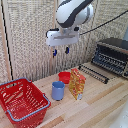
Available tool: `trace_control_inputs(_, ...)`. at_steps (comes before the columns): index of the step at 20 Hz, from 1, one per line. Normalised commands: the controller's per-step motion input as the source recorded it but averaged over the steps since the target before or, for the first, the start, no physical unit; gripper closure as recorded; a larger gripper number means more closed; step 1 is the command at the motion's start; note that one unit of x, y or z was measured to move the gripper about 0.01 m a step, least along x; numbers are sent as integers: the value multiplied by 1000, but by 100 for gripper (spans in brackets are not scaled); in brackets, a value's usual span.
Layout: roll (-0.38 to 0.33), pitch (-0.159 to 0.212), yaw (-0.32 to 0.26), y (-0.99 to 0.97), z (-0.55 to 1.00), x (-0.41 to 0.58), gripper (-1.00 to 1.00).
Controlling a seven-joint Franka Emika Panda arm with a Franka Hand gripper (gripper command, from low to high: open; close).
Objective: Extend the gripper towards the oven tray handle. Grasp the handle and carefully pull the tray out of the oven. Move the gripper above the red bowl. Grab the red bowl gently. Lift the bowl and place it onto the oven tray.
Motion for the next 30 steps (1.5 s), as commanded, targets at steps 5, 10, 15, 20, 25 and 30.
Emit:
trace_control_inputs(5,-178,3,184,-190,0,-51,-100)
trace_control_inputs(10,-272,-13,197,-219,47,-149,-100)
trace_control_inputs(15,-323,-15,167,-233,0,-105,-100)
trace_control_inputs(20,-372,0,126,-201,-44,-9,-100)
trace_control_inputs(25,-375,17,55,-102,-26,95,-100)
trace_control_inputs(30,-375,5,5,-31,0,262,-100)
